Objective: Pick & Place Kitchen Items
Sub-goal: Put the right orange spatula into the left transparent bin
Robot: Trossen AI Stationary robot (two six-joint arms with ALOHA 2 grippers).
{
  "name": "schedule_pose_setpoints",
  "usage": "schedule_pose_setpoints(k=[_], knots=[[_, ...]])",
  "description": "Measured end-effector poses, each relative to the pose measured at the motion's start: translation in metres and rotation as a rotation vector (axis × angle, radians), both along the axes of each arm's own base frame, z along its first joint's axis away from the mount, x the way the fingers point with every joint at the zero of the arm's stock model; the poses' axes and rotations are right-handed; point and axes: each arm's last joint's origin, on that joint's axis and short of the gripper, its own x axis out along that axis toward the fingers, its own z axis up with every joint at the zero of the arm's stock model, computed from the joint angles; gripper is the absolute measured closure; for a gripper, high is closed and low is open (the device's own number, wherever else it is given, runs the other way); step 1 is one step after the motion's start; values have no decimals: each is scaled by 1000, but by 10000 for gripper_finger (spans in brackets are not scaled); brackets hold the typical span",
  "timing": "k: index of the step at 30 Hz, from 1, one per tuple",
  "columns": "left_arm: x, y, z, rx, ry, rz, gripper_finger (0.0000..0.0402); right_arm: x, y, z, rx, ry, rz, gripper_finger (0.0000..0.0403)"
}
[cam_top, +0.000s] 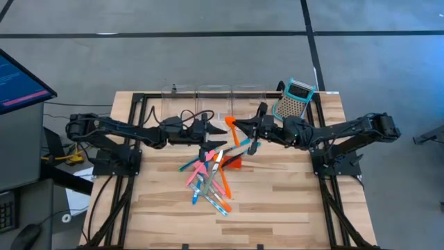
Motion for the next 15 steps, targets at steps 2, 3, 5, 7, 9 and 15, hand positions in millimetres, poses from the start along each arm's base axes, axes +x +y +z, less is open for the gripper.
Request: schedule_pose_setpoints(k=[2, 3, 5, 7, 9, 15], knots=[[0, 0, 0, -3, -3, 5, 203, 0, 1, 2, -6, -18, 26, 403], [0, 0, 1, -4, -10, 6, 199, 0, 1, 3, -8, -29, 39, 403], [0, 0, 2, -24, -17, 5, 192, 0, 2, 4, -12, -41, 55, 403], [0, 0, 2, -44, -18, 4, 189, 0, 2, 4, -21, -42, 66, 403], [0, 0, 3, -45, -20, 4, 188, -1, 2, 5, -24, -48, 66, 403], [3, 0, 0, -46, -34, 4, 188, -1, 1, 5, -24, -48, 64, 403]])
